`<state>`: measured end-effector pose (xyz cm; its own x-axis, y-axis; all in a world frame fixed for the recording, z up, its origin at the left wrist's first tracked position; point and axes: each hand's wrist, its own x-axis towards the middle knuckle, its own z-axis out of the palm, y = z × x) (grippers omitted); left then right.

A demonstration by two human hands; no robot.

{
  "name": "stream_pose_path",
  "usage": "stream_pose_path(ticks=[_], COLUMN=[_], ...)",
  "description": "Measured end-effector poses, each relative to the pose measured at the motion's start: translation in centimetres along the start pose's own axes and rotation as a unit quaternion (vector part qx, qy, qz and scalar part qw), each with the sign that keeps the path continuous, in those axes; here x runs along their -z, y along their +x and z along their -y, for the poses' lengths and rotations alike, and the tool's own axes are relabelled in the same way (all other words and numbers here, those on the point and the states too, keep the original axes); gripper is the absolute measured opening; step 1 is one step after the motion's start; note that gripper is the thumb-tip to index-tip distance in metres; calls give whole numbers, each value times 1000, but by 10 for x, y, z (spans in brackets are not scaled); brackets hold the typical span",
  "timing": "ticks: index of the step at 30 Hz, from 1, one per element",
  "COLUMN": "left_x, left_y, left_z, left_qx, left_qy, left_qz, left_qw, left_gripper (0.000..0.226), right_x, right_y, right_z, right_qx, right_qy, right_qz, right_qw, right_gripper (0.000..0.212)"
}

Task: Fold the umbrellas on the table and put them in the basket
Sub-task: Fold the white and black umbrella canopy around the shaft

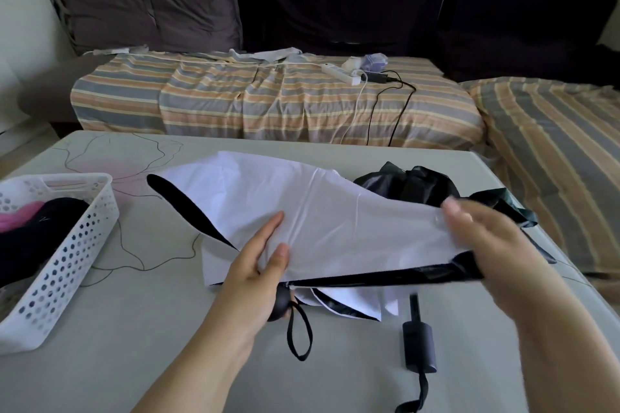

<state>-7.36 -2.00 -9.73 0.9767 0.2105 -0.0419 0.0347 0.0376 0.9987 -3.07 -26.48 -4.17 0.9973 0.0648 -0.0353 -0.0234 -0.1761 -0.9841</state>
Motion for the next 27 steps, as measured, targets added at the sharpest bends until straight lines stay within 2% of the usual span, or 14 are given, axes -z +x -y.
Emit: stream_pose_path(ticks=[1, 2, 4, 5, 6, 8, 9, 11, 13, 17, 20, 23, 25, 27], left_x=[1, 3, 6, 6, 6, 4, 2, -2, -7, -12, -12, -10, -10, -9], left_y=[1, 1, -1, -2, -3, -4, -5, -6, -9, -15, -16, -16, -18, -19], left_z=[2, 2, 1, -1, 0, 6, 7, 6, 4, 3, 5, 5, 6, 6], left_qx=[-8, -25, -58, -66, -71, -69, -53, -22, -21, -46, -80, -91, -95, -102], left_qy=[23, 59, 129, 145, 150, 136, 119, 89, 78, 98, 123, 114, 107, 112], left_qz=[2, 9, 37, 52, 63, 66, 70, 102, 126, 109, 128, 132, 130, 129], left_qw=[1000, 998, 989, 986, 984, 986, 989, 991, 989, 988, 981, 980, 981, 980], left_gripper=[36, 37, 40, 40, 40, 41, 42, 47, 55, 61, 60, 53, 50, 49], right_x=[2, 5, 7, 7, 6, -5, -13, -33, -48, -57, -62, -68, -76, -82], right_y=[-2, -4, -8, -9, -8, -5, -2, 4, 9, 16, 16, 12, 5, -4], right_z=[1, 0, -5, -8, -9, -4, -1, 5, 6, 5, 5, 11, 16, 19], right_qx=[-35, -81, -142, -145, -129, -63, -18, 62, 95, 160, 179, 319, 377, 340], right_qy=[-172, -326, -486, -495, -464, -325, -272, -238, -265, -350, -336, -381, -376, -380], right_qz=[30, 78, 167, 185, 180, 109, 60, -15, -59, -146, -177, -251, -214, -180], right_qw=[984, 939, 846, 837, 858, 937, 960, 969, 958, 911, 908, 830, 819, 841], right_gripper=[44, 36, 34, 40, 45, 41, 38, 27, 17, 28, 46, 34, 30, 38])
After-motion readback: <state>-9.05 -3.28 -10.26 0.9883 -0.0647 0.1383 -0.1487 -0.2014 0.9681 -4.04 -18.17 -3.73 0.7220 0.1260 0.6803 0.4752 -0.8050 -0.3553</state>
